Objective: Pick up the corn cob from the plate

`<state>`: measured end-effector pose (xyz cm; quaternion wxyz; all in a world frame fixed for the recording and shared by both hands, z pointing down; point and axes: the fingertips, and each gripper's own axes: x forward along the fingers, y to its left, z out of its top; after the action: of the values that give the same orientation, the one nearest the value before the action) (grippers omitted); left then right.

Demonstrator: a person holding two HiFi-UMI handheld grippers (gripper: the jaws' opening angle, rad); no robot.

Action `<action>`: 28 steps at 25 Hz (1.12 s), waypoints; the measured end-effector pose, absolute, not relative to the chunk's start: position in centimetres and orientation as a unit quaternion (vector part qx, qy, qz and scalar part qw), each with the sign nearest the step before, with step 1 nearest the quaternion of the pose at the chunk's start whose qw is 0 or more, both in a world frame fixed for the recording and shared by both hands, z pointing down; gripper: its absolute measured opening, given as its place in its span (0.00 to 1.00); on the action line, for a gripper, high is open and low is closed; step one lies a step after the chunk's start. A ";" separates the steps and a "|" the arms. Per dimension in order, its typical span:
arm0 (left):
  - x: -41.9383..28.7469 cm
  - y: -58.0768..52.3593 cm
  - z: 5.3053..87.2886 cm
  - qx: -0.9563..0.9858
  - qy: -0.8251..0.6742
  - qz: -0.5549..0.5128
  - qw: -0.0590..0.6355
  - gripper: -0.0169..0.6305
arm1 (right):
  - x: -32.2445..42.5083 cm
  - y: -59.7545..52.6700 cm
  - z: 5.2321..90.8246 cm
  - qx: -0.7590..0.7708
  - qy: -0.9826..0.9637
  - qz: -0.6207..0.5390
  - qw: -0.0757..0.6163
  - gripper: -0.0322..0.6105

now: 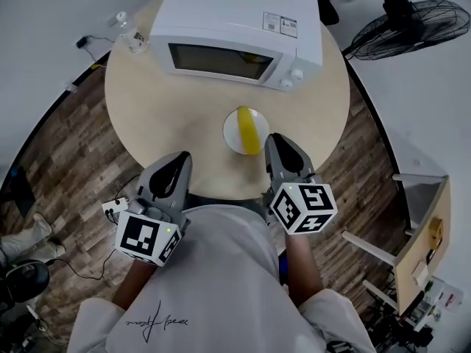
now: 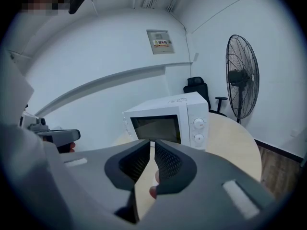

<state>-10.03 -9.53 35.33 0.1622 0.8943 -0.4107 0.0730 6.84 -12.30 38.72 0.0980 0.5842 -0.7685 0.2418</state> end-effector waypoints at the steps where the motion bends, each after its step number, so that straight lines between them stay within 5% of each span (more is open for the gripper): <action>1: -10.1 -9.5 35.4 0.894 -0.410 0.075 0.163 0.02 | 6.7 -12.4 38.9 0.583 -0.769 0.243 0.101 0.12; 28: -11.9 -10.9 36.9 0.889 -0.412 0.093 0.179 0.03 | 5.4 -15.7 44.7 0.540 -0.778 0.259 0.189 0.21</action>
<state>-11.91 -10.90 36.87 0.1786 0.8887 -0.4118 0.0933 5.42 -15.68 44.70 0.1886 0.5398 -0.7783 0.2594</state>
